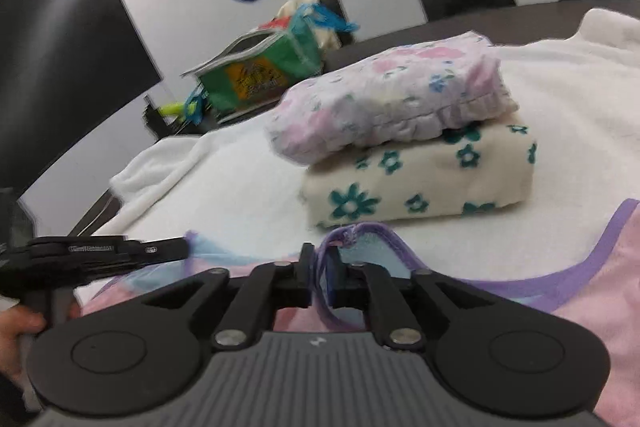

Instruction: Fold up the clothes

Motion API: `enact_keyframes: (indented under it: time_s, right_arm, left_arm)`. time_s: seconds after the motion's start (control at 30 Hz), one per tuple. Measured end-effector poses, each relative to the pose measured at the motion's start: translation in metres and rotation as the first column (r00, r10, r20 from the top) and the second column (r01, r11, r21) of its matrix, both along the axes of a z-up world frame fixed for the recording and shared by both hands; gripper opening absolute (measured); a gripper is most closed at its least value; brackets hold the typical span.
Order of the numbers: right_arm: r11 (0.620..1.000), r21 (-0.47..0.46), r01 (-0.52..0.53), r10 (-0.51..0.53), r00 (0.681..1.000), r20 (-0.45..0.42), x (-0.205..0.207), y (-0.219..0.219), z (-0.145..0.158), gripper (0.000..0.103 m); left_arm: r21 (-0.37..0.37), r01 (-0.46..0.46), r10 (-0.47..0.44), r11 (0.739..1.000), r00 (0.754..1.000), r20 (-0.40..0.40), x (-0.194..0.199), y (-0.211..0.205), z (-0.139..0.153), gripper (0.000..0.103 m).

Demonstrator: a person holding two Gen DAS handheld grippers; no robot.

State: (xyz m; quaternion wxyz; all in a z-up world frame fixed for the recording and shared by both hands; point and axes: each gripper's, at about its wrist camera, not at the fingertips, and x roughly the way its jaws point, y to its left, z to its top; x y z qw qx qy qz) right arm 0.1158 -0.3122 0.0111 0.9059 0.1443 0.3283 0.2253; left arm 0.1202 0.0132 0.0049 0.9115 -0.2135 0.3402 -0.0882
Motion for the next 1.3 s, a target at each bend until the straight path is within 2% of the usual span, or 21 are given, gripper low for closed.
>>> enact_keyframes:
  time_s: [0.03,0.13,0.2,0.23,0.27,0.33,0.43,0.57,0.67,0.7,0.77,0.87,0.9,0.93,0.97,1.07,1.17,1.23,1.3]
  right_arm:
    - [1.0,-0.004,0.002,-0.002,1.0,-0.024,0.001,-0.001,-0.003,0.033]
    - [0.998,-0.031,0.056,-0.056,0.998,0.013,-0.012,-0.007,0.005,0.05]
    - [0.993,-0.053,0.108,-0.105,0.993,0.054,-0.027,-0.015,0.017,0.058]
    - [0.989,-0.06,0.135,-0.13,0.989,0.071,-0.035,-0.02,0.023,0.061]
    - [0.985,-0.066,0.161,-0.155,0.984,0.088,-0.043,-0.024,0.029,0.062]
    - [0.976,-0.071,0.207,-0.199,0.974,0.111,-0.057,-0.035,0.04,0.065]
    - [0.967,-0.068,0.245,-0.239,0.967,0.091,-0.073,-0.043,0.046,0.066]
    - [0.958,-0.074,0.278,-0.274,0.96,0.058,-0.091,-0.048,0.048,0.067]
    - [0.955,-0.105,0.278,-0.273,0.96,0.053,-0.102,-0.042,0.049,0.067]
    - [0.954,-0.124,0.273,-0.264,0.961,0.078,-0.109,-0.038,0.053,0.067]
    - [0.95,-0.164,0.264,-0.243,0.96,0.137,-0.124,-0.031,0.062,0.071]
    - [0.946,-0.176,0.272,-0.211,0.929,0.303,-0.154,-0.027,0.077,0.088]
    - [0.945,-0.169,0.279,-0.21,0.916,0.34,-0.162,-0.027,0.081,0.098]
    - [0.945,-0.159,0.287,-0.212,0.903,0.374,-0.168,-0.027,0.084,0.103]
    - [0.943,-0.153,0.297,-0.214,0.889,0.405,-0.174,-0.027,0.085,0.103]
    - [0.935,-0.16,0.318,-0.224,0.874,0.432,-0.18,-0.021,0.084,0.103]
    - [0.924,-0.147,0.353,-0.247,0.844,0.476,-0.185,-0.015,0.074,0.103]
    - [0.929,-0.138,0.343,-0.24,0.843,0.482,-0.185,-0.014,0.063,0.103]
    - [0.942,-0.139,0.307,-0.216,0.867,0.449,-0.181,-0.011,0.053,0.103]
  left_arm:
    - [0.02,-0.003,0.003,1.0,1.0,-0.003,0.0,-0.001,-0.002,0.004]
    - [0.047,-0.006,0.006,0.999,1.0,0.007,-0.008,-0.004,0.005,0.01]
    - [0.055,0.0,-0.001,0.998,1.0,0.029,-0.016,-0.005,0.017,0.028]
    - [0.064,0.002,-0.005,0.998,0.999,0.051,-0.022,-0.007,0.023,0.032]
    - [0.074,0.006,-0.011,0.997,0.997,0.076,-0.028,-0.008,0.028,0.037]
    - [0.091,0.027,-0.037,0.996,0.994,0.107,-0.034,-0.012,0.036,0.037]
    - [0.099,0.059,-0.071,0.993,0.99,0.126,-0.041,-0.016,0.045,0.04]
    - [0.087,0.103,-0.112,0.991,0.987,0.112,-0.044,-0.018,0.049,0.041]
    - [0.144,0.114,-0.13,0.983,0.986,0.109,-0.049,-0.022,0.053,0.042]
    - [0.154,0.118,-0.133,0.981,0.987,0.094,-0.055,-0.021,0.054,0.042]
    - [0.12,0.157,-0.169,0.98,0.981,0.097,-0.077,-0.014,0.057,0.044]
    - [0.076,0.228,-0.237,0.971,0.962,0.14,-0.116,-0.008,0.056,0.068]
    - [0.088,0.24,-0.251,0.967,0.954,0.162,-0.13,-0.008,0.054,0.07]
    - [0.11,0.244,-0.26,0.964,0.95,0.172,-0.139,-0.011,0.05,0.07]
    - [0.133,0.247,-0.269,0.96,0.946,0.182,-0.147,-0.013,0.047,0.07]
    - [0.19,0.274,-0.311,0.943,0.928,0.204,-0.164,-0.021,0.038,0.07]
    - [0.209,0.317,-0.357,0.925,0.913,0.199,-0.169,-0.025,0.031,0.072]
    - [0.21,0.313,-0.353,0.926,0.915,0.195,-0.169,-0.024,0.024,0.075]
    - [0.215,0.3,-0.34,0.929,0.922,0.186,-0.168,-0.022,0.017,0.076]
